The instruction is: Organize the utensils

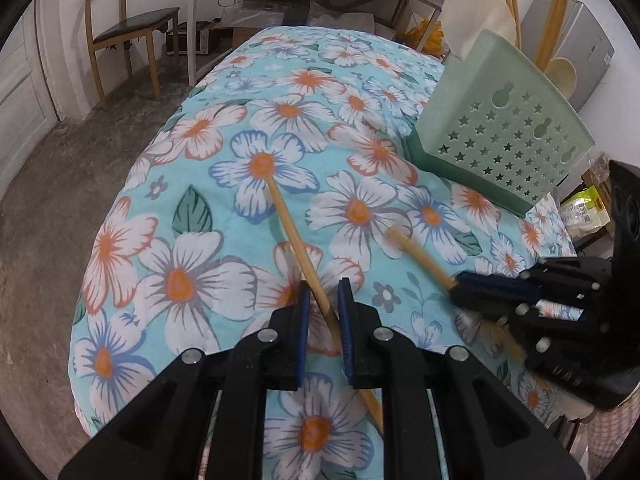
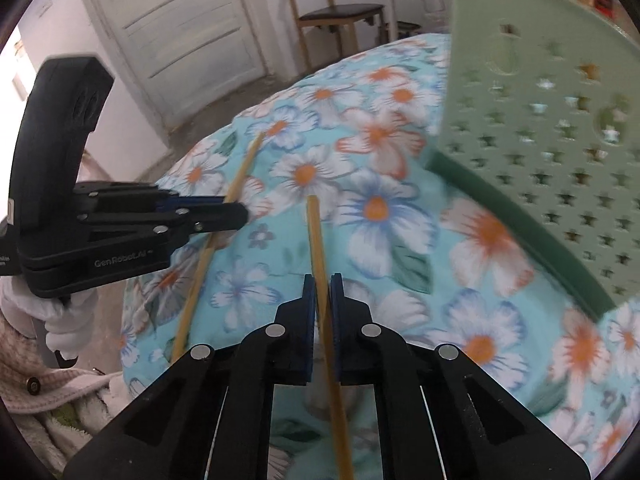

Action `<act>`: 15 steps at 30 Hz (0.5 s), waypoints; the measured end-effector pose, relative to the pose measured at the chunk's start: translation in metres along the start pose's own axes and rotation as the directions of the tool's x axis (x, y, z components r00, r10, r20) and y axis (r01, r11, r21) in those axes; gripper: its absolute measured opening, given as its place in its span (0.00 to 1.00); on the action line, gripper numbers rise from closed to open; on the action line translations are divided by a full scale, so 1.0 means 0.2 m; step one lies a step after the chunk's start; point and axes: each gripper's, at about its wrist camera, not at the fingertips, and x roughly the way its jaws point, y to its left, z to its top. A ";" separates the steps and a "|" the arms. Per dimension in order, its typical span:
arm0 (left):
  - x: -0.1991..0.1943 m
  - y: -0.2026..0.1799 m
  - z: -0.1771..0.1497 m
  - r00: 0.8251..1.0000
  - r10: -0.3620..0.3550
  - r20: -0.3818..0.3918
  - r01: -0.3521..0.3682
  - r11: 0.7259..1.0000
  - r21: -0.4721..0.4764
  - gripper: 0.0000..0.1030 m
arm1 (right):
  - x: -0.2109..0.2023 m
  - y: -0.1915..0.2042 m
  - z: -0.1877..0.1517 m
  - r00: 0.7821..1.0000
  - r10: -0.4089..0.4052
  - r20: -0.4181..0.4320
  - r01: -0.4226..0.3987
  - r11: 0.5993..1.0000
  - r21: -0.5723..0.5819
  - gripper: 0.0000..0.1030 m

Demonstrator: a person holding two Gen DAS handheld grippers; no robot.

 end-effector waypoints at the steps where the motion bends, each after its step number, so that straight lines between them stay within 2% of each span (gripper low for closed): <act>1: 0.00 0.00 0.00 1.000 0.000 0.000 0.000 1.000 0.001 0.13 | -0.02 -0.02 0.00 1.000 -0.011 0.000 0.011 1.000 0.012 0.05; 4: 0.00 -0.01 0.00 1.000 0.002 0.002 -0.002 1.000 0.008 0.13 | -0.05 -0.11 -0.01 0.999 -0.045 -0.014 0.046 0.997 0.058 0.05; 7: 0.01 -0.01 0.00 1.000 0.007 0.002 -0.007 1.000 0.012 0.13 | -0.05 -0.16 0.00 0.999 -0.039 -0.032 0.041 0.995 0.089 0.09; 15: 0.01 -0.03 0.00 1.000 0.025 0.004 -0.025 0.999 0.027 0.13 | 0.05 -0.09 0.07 0.995 -0.070 -0.073 0.071 0.997 0.018 0.11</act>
